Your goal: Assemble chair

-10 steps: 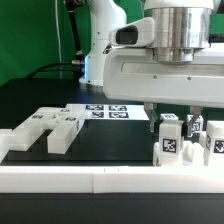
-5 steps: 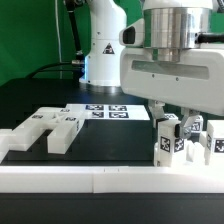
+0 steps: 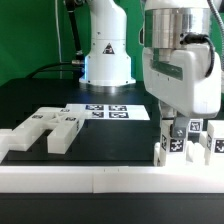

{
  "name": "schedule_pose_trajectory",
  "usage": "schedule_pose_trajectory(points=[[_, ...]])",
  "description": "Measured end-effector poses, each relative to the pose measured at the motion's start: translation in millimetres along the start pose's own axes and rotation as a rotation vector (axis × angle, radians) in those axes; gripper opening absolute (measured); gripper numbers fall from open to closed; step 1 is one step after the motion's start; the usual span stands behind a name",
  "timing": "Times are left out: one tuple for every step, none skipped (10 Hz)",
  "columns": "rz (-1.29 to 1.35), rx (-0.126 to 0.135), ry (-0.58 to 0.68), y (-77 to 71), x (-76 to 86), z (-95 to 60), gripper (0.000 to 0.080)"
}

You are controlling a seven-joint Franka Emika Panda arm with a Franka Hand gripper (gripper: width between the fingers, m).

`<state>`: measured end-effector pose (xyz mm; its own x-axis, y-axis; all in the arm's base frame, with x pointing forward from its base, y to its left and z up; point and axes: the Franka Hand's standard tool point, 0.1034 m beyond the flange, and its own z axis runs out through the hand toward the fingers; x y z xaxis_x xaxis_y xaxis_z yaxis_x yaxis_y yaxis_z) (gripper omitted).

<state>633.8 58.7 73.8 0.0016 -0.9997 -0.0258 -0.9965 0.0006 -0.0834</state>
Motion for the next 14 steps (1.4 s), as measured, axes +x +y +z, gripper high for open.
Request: schedule_pose_trajectory(points=[[0.054, -0.001, 0.0, 0.1, 0.0, -0.1, 0.0291], [0.12, -0.005, 0.002, 1.3, 0.9, 0.3, 0.0291], [0.157, -0.018, 0.006, 3.8, 3.3, 0.3, 0.0291], [0.181, -0.02, 0.007, 4.3, 3.4, 0.3, 0.0291], [0.189, -0.024, 0.01, 5.4, 4.3, 0.3, 0.03], [0.169, -0.024, 0.01, 5.5, 4.2, 0.9, 0.03], [0.128, -0.024, 0.009, 5.5, 4.6, 1.0, 0.0472], [0.086, -0.025, 0.009, 5.5, 5.6, 1.1, 0.0609], [-0.037, -0.027, 0.012, 5.6, 5.3, 0.5, 0.0637], [-0.171, -0.029, 0.009, 5.5, 3.3, -0.8, 0.0637], [-0.292, -0.026, 0.006, 4.8, 1.7, -2.6, 0.0647], [-0.43, -0.023, 0.005, 4.0, 2.0, -3.4, 0.0647], [-0.542, -0.024, 0.004, 4.4, 1.8, -3.1, 0.0649], [-0.66, -0.025, 0.001, 4.8, 0.8, -2.7, 0.0649]])
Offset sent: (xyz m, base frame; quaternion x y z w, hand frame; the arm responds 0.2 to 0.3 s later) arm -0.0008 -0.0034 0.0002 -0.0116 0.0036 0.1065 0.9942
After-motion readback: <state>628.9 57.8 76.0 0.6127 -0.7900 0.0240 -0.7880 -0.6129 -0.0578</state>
